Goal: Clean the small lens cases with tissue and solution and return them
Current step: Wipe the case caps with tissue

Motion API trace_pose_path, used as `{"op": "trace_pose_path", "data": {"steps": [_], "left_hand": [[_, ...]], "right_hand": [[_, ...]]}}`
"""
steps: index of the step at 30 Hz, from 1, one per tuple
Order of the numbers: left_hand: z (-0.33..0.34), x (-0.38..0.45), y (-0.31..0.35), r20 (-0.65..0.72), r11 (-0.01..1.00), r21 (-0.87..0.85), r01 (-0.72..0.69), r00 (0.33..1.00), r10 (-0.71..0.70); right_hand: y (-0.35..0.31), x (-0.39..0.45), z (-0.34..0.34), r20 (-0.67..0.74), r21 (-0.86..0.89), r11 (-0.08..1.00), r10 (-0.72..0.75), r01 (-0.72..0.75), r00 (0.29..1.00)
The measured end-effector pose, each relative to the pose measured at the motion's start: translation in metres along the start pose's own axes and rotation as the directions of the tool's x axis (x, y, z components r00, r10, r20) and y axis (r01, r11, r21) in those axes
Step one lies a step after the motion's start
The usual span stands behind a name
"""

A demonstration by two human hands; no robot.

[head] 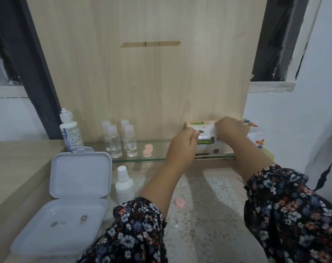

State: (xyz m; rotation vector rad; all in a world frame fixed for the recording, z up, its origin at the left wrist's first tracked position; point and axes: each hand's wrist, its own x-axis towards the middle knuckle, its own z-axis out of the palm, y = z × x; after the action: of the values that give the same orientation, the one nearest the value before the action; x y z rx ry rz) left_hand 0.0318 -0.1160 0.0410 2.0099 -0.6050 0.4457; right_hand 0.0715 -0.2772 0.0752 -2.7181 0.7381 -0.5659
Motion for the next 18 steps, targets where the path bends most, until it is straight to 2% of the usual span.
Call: {"op": "trace_pose_path", "data": {"steps": [3,5,7,9,11,13,16,18], "left_hand": [[0.0,0.0,0.0,-0.003,1.0,-0.001,0.001,1.0,-0.001],[0.0,0.0,0.001,-0.002,1.0,-0.003,0.002,1.0,-0.002],[-0.001,0.0,0.001,0.003,1.0,-0.003,0.003,1.0,-0.003],[-0.001,0.0,0.001,0.011,1.0,0.003,0.01,1.0,-0.01],[-0.001,0.0,0.002,0.021,1.0,0.021,0.011,1.0,-0.012],[-0.003,-0.001,0.004,0.04,0.999,0.042,0.011,0.999,-0.012],[-0.006,-0.006,0.006,0.107,0.999,0.029,0.027,0.994,-0.03],[-0.01,-0.012,0.009,0.162,0.999,-0.039,0.031,0.986,-0.024]], "right_hand": [[0.001,-0.001,-0.004,-0.038,0.137,0.99,0.042,-0.036,0.998],[0.003,-0.002,-0.01,-0.019,0.379,0.924,0.062,-0.05,0.998],[0.005,-0.001,-0.015,-0.006,0.695,0.716,0.103,-0.07,0.995],[0.007,0.001,-0.02,-0.002,0.882,0.459,0.225,-0.104,0.974],[0.008,-0.001,-0.026,-0.018,0.963,0.263,0.301,-0.065,0.954],[0.01,-0.007,-0.034,-0.068,0.988,0.15,0.339,0.018,0.938],[0.008,-0.021,-0.044,-0.122,0.99,0.105,0.351,0.09,0.928],[0.006,-0.034,-0.047,-0.12,0.991,0.101,0.317,0.092,0.941]]}}
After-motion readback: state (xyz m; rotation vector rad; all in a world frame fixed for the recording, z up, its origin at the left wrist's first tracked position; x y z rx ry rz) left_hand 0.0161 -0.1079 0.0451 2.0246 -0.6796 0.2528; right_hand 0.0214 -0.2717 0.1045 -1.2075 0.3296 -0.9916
